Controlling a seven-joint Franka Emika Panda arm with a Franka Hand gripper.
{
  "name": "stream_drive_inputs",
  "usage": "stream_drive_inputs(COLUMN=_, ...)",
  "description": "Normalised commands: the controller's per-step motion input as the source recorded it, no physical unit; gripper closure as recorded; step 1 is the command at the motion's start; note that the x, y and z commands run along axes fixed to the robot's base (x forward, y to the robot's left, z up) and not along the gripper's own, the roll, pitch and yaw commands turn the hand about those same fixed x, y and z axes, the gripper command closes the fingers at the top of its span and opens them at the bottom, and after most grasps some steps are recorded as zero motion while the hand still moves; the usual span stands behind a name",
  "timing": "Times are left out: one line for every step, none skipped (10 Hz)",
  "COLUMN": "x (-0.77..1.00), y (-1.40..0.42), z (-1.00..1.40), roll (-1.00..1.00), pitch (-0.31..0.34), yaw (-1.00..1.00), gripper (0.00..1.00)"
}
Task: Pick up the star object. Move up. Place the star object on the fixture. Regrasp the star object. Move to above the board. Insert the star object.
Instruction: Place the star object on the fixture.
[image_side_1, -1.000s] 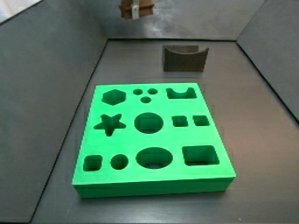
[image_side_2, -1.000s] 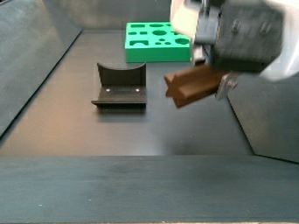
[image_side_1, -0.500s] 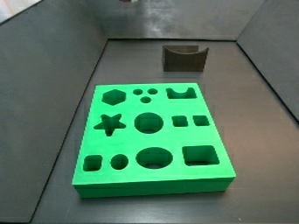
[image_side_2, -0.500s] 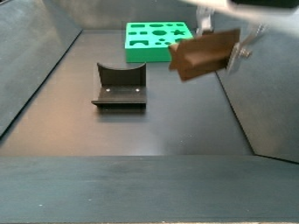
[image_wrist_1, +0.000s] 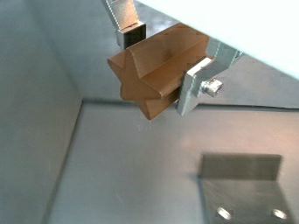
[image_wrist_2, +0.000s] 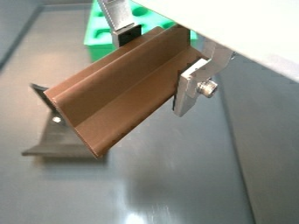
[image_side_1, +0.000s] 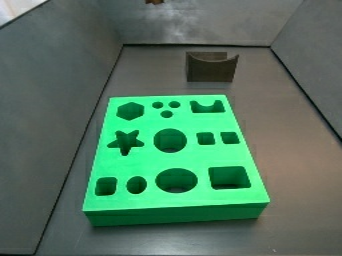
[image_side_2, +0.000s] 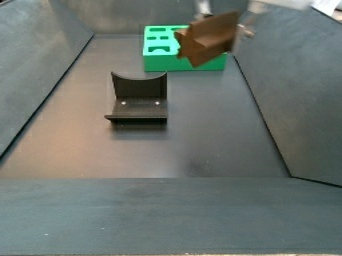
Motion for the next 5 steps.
stream_drive_inputs(x=1.00, y=-0.74, z=-0.02, roll=-0.10, pitch=0.061, yaw=1.00, gripper=1.00)
stream_drive_inputs(x=1.00, y=-0.68, z=-0.02, roll=-0.11, pitch=0.067, yaw=1.00, gripper=1.00)
stream_drive_inputs(x=1.00, y=-0.54, z=-0.02, roll=-0.12, pitch=0.081, yaw=1.00, gripper=1.00)
stream_drive_inputs(x=1.00, y=-0.46, z=-0.01, roll=-0.13, pitch=0.100, yaw=1.00, gripper=1.00)
stream_drive_inputs(x=1.00, y=-0.39, z=-0.01, roll=-0.14, pitch=0.118, yaw=1.00, gripper=1.00)
